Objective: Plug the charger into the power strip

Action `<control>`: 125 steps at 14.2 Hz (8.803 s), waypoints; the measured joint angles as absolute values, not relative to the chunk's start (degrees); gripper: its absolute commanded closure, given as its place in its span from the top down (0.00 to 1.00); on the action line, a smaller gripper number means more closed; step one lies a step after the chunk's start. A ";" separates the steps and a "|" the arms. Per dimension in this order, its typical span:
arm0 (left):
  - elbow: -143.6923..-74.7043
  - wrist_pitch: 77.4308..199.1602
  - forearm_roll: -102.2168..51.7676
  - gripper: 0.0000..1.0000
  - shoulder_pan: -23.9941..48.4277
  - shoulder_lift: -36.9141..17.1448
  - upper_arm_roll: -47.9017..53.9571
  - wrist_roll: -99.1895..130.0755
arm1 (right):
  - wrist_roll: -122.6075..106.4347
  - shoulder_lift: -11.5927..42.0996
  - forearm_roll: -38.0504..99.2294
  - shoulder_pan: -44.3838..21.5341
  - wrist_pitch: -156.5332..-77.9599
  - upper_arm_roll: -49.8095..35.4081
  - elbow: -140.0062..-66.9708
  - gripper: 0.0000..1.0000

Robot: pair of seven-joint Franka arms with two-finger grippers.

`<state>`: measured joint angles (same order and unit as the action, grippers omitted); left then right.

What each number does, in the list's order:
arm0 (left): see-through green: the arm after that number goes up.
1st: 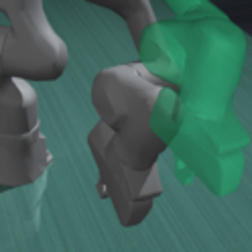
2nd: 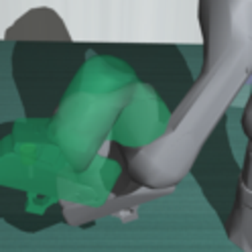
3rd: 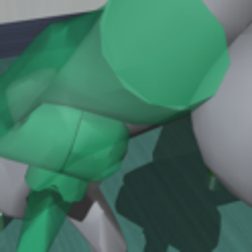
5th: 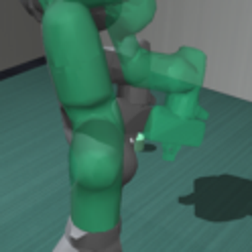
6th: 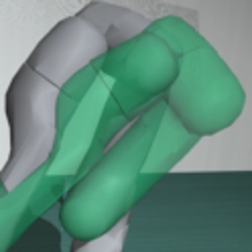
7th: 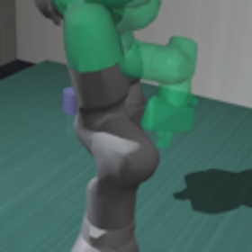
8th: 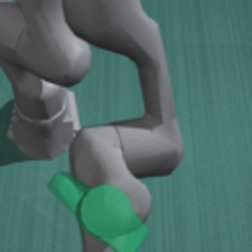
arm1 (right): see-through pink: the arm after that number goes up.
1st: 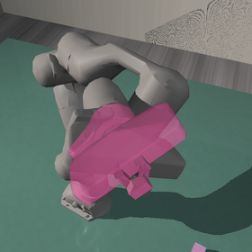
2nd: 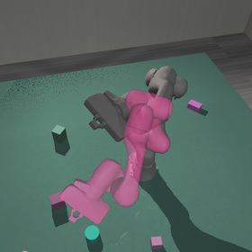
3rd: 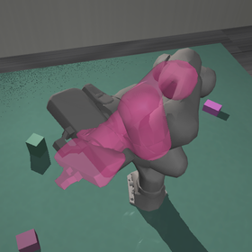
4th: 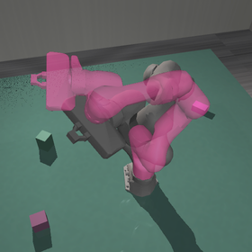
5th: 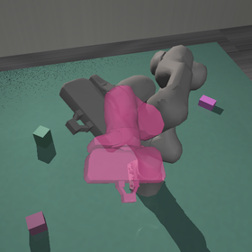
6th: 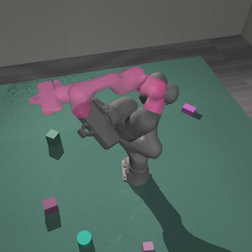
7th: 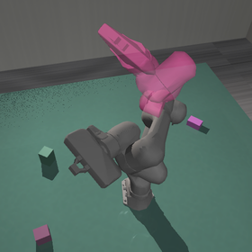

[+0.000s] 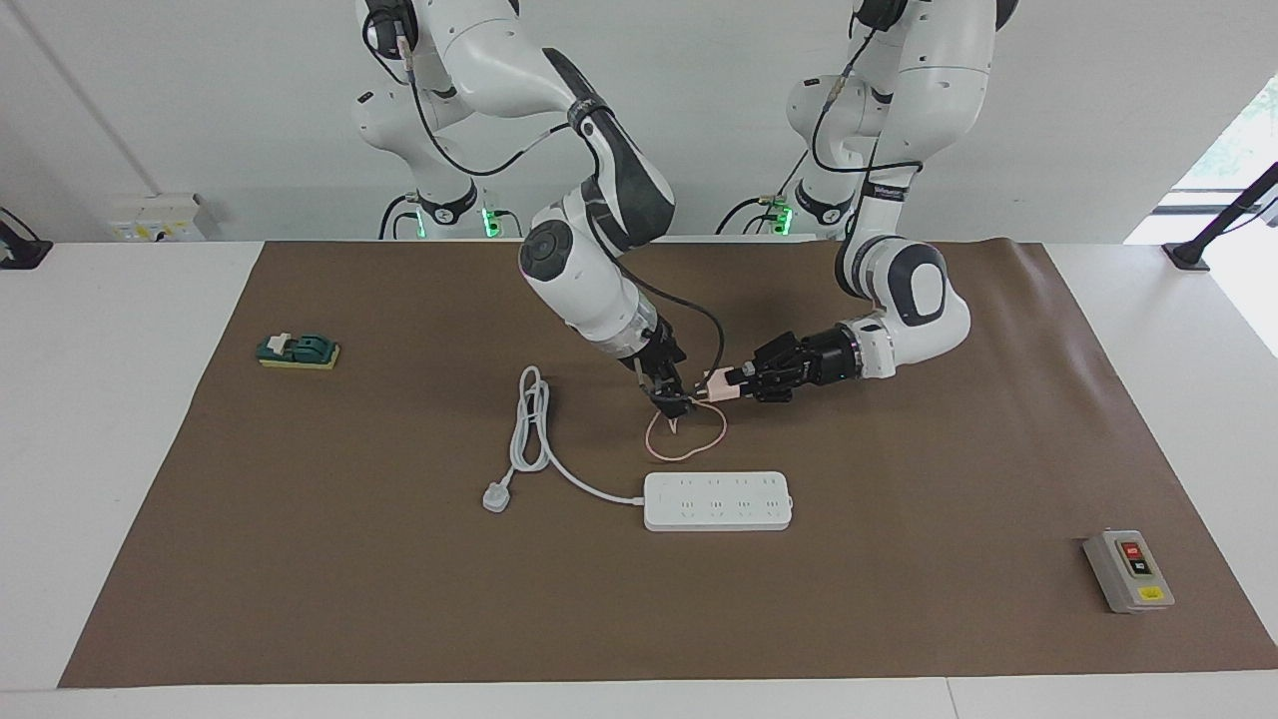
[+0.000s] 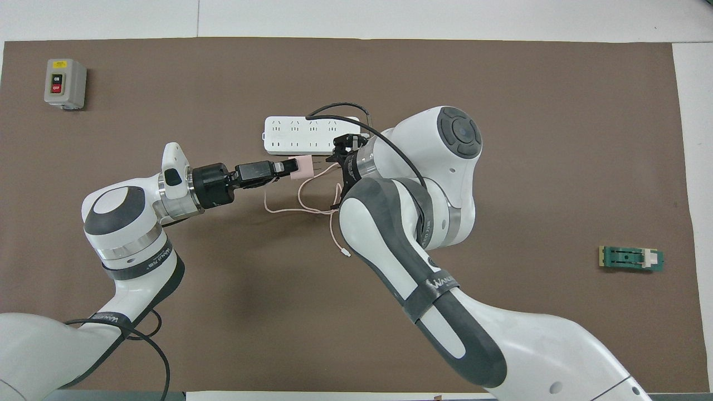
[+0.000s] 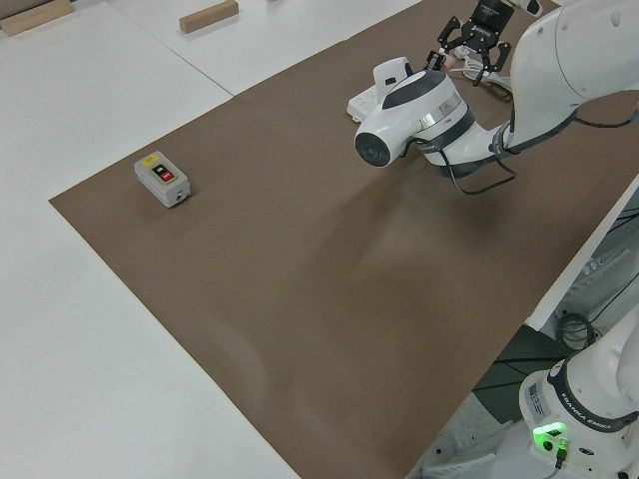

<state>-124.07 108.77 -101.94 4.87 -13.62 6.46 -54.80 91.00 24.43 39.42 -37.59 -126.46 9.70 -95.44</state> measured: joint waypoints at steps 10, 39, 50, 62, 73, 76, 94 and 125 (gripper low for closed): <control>-115.88 107.78 -62.95 0.00 -3.37 -0.65 5.49 -19.03 | 49.06 14.11 16.18 -22.92 -99.57 10.14 -94.99 1.00; -90.38 81.39 -9.65 0.00 -8.48 5.32 9.66 35.82 | 0.35 -0.34 2.01 -8.34 -93.55 13.65 -99.31 1.00; -89.30 89.03 -3.95 0.00 -2.92 -2.65 9.86 68.25 | -3.09 -0.28 2.04 -7.64 -93.68 12.77 -98.58 1.00; -79.62 105.16 5.39 0.00 11.49 -25.24 9.70 101.37 | -3.10 -0.28 -0.87 -7.32 -92.74 10.94 -98.37 1.00; -75.01 106.77 10.91 0.00 16.54 -35.19 8.78 117.72 | -3.10 -0.49 -0.96 -6.86 -92.68 10.94 -97.97 1.00; -72.95 106.86 11.11 0.00 17.20 -36.52 8.60 118.61 | -3.10 -0.51 -0.96 -6.86 -92.68 10.91 -97.94 1.00; -72.59 106.76 11.14 0.00 19.27 -37.82 8.45 120.20 | -3.10 -0.51 -0.96 -6.86 -92.68 10.91 -97.94 1.00; -77.85 111.20 11.23 0.00 19.65 -35.03 8.41 120.20 | -3.10 -0.51 -0.96 -6.86 -92.68 10.91 -97.94 1.00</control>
